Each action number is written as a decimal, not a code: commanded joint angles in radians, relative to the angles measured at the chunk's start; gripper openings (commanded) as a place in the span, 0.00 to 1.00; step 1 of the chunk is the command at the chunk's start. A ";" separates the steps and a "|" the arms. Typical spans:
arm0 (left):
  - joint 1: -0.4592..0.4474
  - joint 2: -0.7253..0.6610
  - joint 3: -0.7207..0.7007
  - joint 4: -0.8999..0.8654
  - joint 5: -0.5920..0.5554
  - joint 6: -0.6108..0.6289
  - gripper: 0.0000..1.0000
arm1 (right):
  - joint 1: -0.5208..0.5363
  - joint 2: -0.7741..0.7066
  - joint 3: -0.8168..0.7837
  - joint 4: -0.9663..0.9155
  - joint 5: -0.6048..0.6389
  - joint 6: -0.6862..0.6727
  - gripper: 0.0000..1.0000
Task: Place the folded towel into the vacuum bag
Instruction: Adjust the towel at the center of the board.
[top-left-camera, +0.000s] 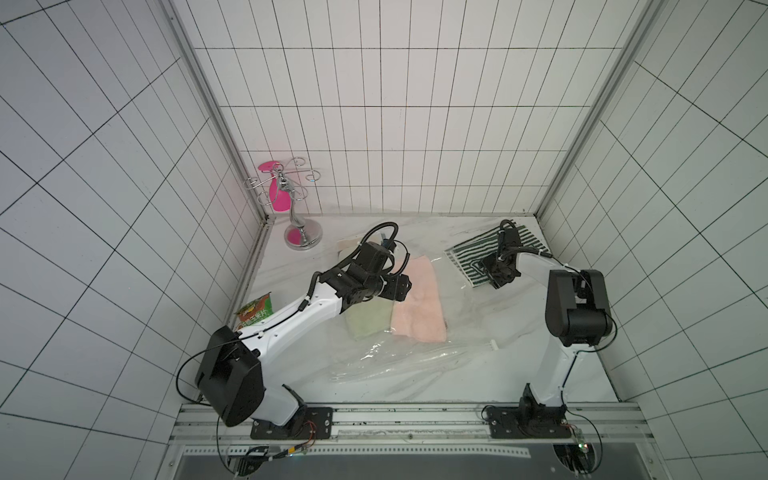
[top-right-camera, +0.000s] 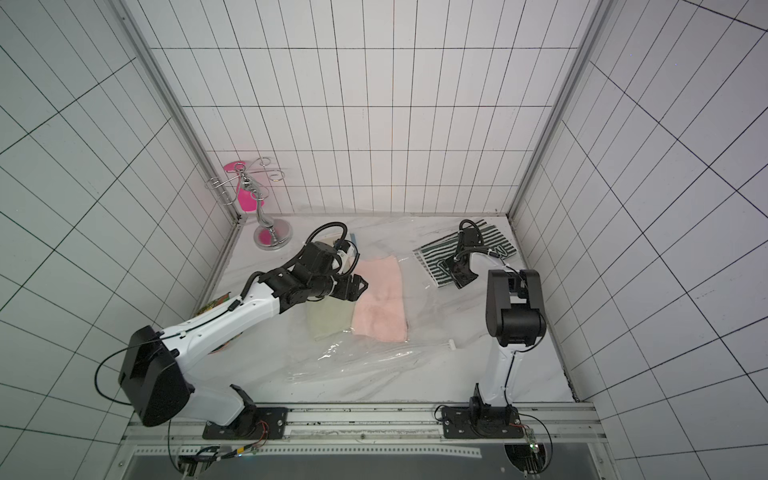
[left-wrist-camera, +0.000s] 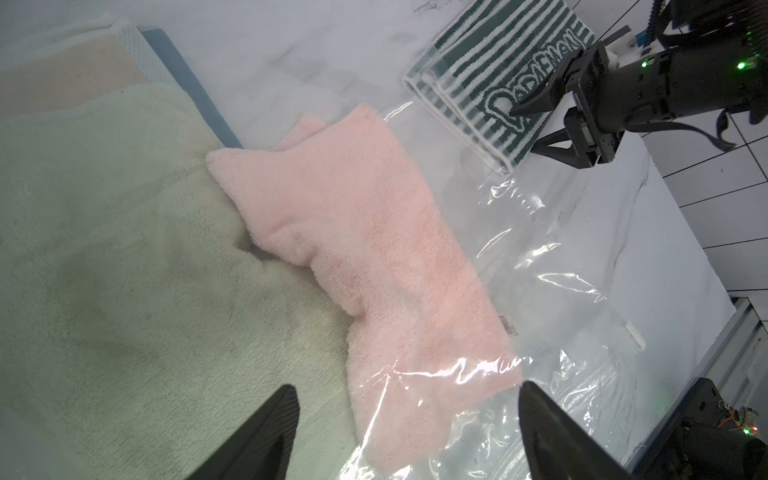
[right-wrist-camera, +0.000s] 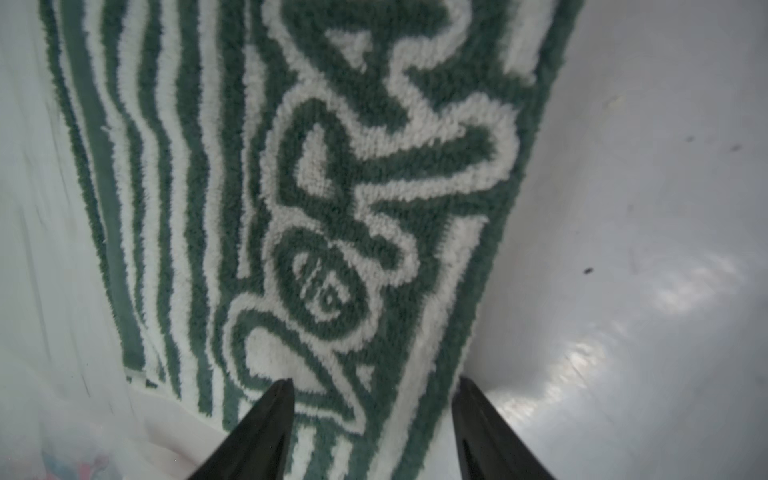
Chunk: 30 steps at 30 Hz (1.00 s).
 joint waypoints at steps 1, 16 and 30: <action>0.015 -0.013 0.031 0.022 0.022 -0.011 0.84 | 0.006 0.038 0.019 0.013 0.005 0.112 0.57; 0.061 -0.028 0.029 0.028 0.039 -0.044 0.84 | -0.139 -0.030 -0.004 -0.060 0.056 -0.177 0.22; -0.480 -0.150 -0.160 -0.074 -0.272 0.281 0.88 | 0.139 -0.662 -0.296 -0.339 0.158 -0.303 0.54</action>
